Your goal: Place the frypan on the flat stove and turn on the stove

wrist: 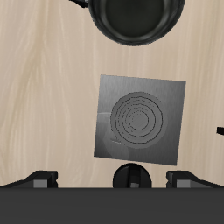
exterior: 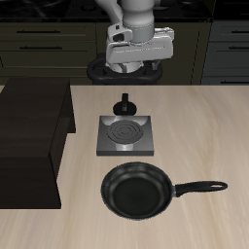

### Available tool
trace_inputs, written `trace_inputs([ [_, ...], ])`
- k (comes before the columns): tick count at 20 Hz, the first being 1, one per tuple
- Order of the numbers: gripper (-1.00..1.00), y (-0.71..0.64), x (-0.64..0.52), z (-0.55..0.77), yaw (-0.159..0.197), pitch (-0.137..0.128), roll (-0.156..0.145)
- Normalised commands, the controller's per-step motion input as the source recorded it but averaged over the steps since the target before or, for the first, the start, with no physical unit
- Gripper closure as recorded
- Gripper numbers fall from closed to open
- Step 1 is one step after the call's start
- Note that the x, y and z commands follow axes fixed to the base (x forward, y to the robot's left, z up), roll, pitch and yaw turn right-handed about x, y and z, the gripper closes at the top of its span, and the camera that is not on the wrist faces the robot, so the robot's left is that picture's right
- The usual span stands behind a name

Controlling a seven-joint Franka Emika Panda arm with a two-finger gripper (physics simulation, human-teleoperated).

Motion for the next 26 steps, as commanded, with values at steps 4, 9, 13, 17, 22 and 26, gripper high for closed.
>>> trace_inputs([
  [4,-1.00,-0.01,0.30,0.02,-0.022,0.026,-0.018],
  [9,-1.00,0.03,0.37,-0.01,-0.001,0.010,-0.013],
  [13,-1.00,-0.07,0.47,-0.01,-0.016,0.011,-0.077],
  [17,-1.00,0.03,0.49,-0.09,-0.011,0.052,-0.010],
  [22,-1.00,-0.03,0.37,-0.05,-0.008,0.019,-0.053],
  [26,-1.00,0.15,0.39,-0.03,0.032,0.022,-0.008],
])
